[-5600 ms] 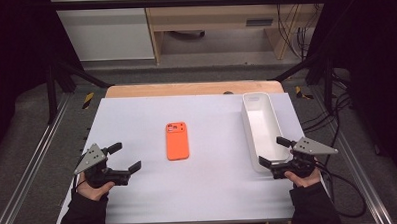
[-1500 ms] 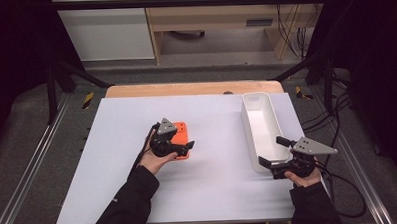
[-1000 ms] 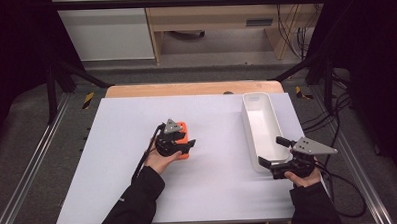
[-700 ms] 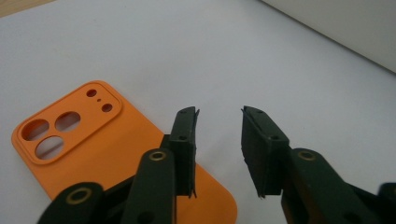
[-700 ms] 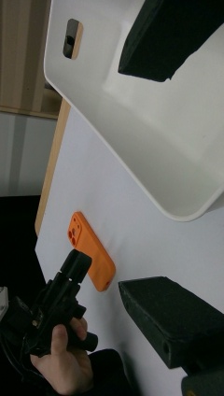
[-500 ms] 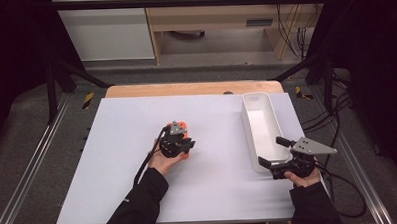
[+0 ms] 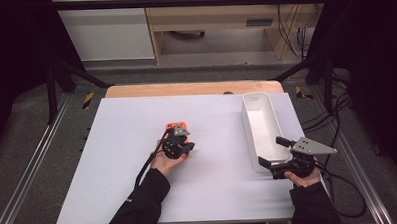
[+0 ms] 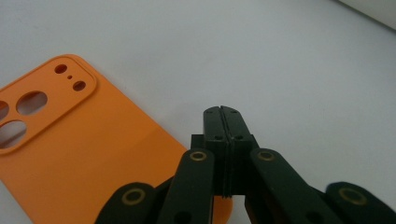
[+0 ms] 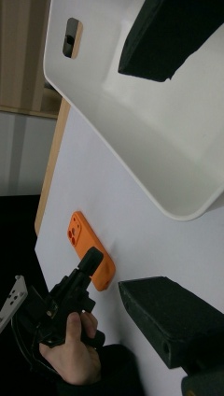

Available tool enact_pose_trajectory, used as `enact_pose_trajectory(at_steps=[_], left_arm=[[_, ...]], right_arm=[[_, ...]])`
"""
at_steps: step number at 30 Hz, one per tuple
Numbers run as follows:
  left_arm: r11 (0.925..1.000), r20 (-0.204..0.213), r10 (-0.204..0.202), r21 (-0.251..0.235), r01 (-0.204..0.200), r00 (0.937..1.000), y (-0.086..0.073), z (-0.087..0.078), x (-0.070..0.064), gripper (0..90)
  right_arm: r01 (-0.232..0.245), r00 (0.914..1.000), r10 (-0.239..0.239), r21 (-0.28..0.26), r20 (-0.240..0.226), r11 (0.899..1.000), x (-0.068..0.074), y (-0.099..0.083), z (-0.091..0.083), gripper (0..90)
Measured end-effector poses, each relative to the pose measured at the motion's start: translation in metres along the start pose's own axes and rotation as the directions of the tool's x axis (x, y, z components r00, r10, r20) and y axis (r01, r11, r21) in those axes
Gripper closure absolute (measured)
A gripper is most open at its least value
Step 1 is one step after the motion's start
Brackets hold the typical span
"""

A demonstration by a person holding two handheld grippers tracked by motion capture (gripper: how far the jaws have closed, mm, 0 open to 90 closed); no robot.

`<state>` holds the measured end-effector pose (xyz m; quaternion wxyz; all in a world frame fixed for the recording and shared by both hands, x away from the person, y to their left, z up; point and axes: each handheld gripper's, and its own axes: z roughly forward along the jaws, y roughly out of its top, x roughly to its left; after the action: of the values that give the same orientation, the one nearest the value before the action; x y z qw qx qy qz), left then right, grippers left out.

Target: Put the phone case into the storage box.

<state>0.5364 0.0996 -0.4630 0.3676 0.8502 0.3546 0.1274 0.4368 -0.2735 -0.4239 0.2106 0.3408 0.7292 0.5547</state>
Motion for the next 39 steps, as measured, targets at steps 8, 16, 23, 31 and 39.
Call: enact_pose_trajectory(at_steps=[8, 16, 23, 31, 39], left_arm=[[0.9992, -0.024, 0.021, 0.035, -0.02, 0.9995, -0.0019, 0.0049, 0.0003, 89.9], [0.9978, -0.042, 0.052, 0.045, -0.05, 0.9978, -0.0018, 0.0052, -0.0021, 89.9], [0.9953, -0.052, 0.077, 0.063, -0.073, 0.9957, -0.0021, 0.0036, -0.0035, 90.0], [0.9908, -0.067, 0.112, 0.085, -0.106, 0.9915, -0.0028, 0.0014, -0.0056, 90.0], [0.987, -0.066, 0.132, 0.102, -0.124, 0.9891, -0.0049, -0.0022, -0.0051, 90.0]], right_arm=[[0.0, 1.0, 0.0, 0.0, 0.0, 1.0, 0.0, 0.0, 0.0, 0.4], [0.001, 1.0, -0.001, 0.001, -0.002, 1.0, 0.0001, 0.0, 0.0001, 0.4], [0.0, 1.0, 0.0, 0.0, 0.0, 1.0, 0.0001, 0.0, -0.0001, 0.4], [0.002, 1.0, -0.002, -0.003, 0.001, 1.0, -0.0003, 0.0003, -0.0004, 0.4], [0.001, 1.0, -0.001, -0.003, 0.001, 1.0, -0.0002, 0.0003, -0.0006, 0.5]])
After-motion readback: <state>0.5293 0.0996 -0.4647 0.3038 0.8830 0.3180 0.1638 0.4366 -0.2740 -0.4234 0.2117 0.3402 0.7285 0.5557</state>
